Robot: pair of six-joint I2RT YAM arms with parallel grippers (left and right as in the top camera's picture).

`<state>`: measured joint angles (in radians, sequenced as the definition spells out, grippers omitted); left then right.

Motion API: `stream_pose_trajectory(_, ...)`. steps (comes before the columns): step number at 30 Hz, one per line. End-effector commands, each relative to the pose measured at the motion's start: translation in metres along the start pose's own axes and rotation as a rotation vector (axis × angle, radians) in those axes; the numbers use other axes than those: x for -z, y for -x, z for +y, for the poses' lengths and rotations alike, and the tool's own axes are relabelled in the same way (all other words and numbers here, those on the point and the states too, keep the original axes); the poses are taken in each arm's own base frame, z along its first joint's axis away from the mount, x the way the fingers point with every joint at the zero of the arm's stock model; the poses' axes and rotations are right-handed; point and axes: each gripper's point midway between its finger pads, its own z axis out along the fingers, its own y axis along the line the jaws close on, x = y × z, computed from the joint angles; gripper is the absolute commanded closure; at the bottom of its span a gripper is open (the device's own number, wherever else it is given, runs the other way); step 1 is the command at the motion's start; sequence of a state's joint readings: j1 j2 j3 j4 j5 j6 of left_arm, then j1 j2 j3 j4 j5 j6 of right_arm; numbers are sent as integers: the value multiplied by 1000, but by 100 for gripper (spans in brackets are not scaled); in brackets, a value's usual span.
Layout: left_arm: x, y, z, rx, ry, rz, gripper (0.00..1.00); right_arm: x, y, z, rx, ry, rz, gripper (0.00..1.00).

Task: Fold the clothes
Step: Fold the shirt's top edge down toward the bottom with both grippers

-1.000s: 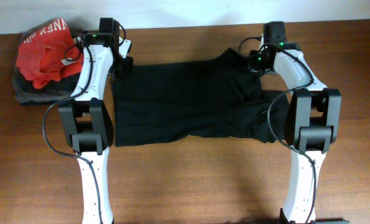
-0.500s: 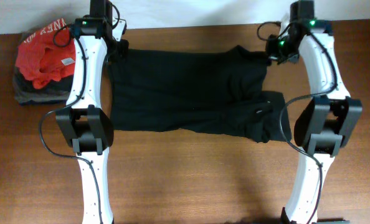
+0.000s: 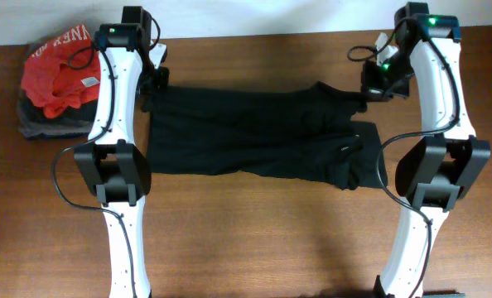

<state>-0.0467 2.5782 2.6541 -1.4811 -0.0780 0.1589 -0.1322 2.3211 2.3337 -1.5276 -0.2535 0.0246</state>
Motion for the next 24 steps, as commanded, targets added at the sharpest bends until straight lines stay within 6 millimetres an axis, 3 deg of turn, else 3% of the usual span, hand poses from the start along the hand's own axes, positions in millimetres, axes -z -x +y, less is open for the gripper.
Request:
stream_pose_trajectory(1, -2, -8, 19, 14, 88, 41, 99, 18, -5, -13, 23, -13, -9, 96)
stream_pose_trajectory(6, -2, -14, 18, 11, 83, 64, 99, 19, -20, -28, 3, -59, 49, 96)
stream_pose_trajectory(21, -15, -57, 2, -9, 8, 258, 99, -1, -59, -35, 21, -54, 232, 96)
stream_pose_trajectory(24, -17, -57, -10, -2, -57, 257, 99, -6, -65, -38, 15, -61, 259, 96)
